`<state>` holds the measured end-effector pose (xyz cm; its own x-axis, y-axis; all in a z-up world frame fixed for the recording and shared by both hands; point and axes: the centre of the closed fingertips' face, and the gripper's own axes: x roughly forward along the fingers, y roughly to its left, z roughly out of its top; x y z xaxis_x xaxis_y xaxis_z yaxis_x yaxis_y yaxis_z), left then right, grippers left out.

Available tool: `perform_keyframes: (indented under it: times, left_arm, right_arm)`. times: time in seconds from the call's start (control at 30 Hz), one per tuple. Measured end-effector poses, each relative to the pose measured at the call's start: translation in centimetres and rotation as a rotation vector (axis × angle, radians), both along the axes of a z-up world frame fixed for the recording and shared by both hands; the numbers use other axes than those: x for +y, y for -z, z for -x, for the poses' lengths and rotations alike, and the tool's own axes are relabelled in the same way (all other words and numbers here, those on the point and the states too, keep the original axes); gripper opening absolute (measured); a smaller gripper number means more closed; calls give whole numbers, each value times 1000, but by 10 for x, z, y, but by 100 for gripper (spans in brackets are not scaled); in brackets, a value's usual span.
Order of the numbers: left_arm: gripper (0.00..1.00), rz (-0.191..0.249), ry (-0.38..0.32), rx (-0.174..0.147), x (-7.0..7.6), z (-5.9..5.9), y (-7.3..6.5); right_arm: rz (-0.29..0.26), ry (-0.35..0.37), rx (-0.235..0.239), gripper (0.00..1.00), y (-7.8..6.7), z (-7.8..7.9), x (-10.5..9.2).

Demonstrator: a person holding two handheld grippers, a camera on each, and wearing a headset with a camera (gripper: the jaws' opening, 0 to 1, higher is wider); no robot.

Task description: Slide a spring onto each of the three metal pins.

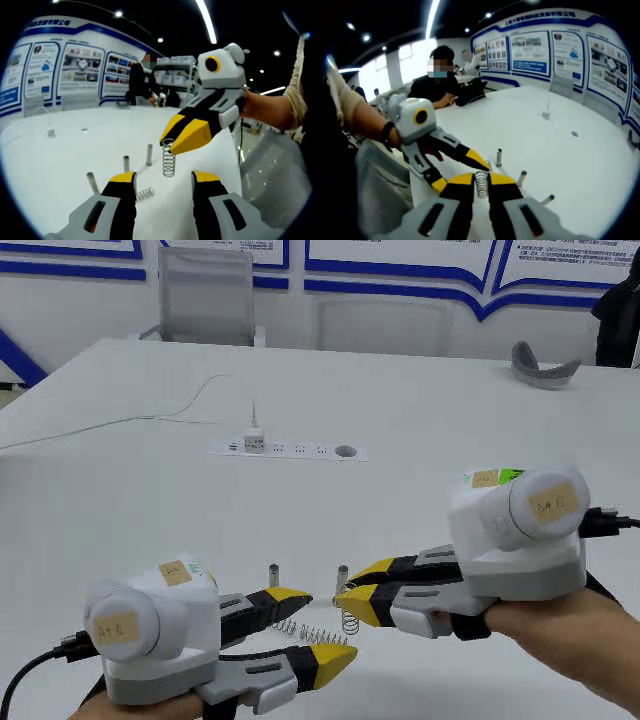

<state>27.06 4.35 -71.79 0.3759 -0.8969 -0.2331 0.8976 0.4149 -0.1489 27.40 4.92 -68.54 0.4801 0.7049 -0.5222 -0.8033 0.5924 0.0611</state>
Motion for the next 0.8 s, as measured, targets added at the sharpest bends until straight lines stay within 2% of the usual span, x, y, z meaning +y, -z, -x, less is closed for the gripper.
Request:
perform_keyframes:
  times: [0.33,0.7,0.8]
  left_arm:
    - [30,2,6,-21,-2,2,-3]
    - [12,3,23,-73,-5,5,-9]
    - [12,1,22,-80,-5,4,-10]
  right_arm:
    - [-6,-29,1,12,0,8,11]
    - [1,-30,-6,12,0,9,10]
    - [0,-28,-6,12,0,9,9]
